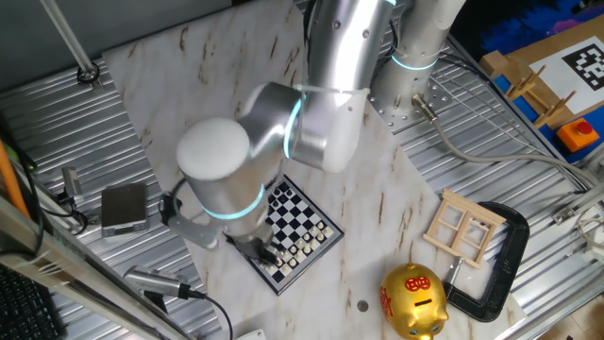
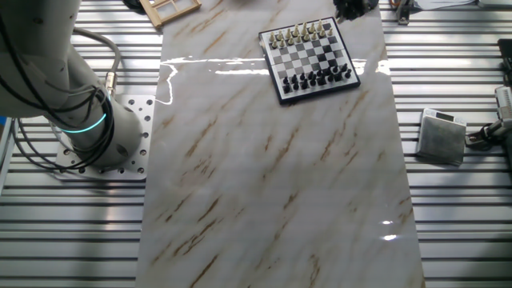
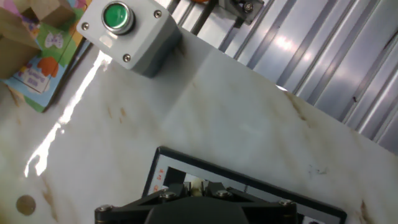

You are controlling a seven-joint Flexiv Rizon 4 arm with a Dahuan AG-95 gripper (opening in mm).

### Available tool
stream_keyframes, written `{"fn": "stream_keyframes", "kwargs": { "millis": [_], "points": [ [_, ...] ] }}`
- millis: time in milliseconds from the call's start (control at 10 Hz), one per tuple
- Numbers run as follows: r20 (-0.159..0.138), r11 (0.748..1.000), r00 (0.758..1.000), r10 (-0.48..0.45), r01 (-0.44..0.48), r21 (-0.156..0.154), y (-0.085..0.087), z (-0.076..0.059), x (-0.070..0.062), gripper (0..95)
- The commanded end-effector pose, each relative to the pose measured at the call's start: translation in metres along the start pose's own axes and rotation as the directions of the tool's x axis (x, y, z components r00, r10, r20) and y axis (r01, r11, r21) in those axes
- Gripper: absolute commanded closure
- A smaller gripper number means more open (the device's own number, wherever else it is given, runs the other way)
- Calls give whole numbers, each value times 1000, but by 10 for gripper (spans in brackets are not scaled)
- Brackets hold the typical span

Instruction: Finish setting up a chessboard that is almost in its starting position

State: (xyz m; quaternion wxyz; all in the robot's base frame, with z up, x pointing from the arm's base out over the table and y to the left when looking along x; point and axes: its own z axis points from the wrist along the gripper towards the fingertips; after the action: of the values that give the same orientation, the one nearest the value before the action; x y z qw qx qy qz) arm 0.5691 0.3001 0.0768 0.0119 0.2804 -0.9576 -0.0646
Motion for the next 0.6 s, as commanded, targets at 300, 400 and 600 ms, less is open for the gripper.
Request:
{"fn": "stream_keyframes", "kwargs": {
  "millis": [300, 400, 600],
  "points": [
    [0, 999, 999, 34, -34, 13, 15, 14, 0, 950],
    [0, 999, 999, 36, -36, 14, 17, 16, 0, 950],
    [-4, 999, 999, 41, -41, 20, 20, 20, -1, 950]
  ]
}}
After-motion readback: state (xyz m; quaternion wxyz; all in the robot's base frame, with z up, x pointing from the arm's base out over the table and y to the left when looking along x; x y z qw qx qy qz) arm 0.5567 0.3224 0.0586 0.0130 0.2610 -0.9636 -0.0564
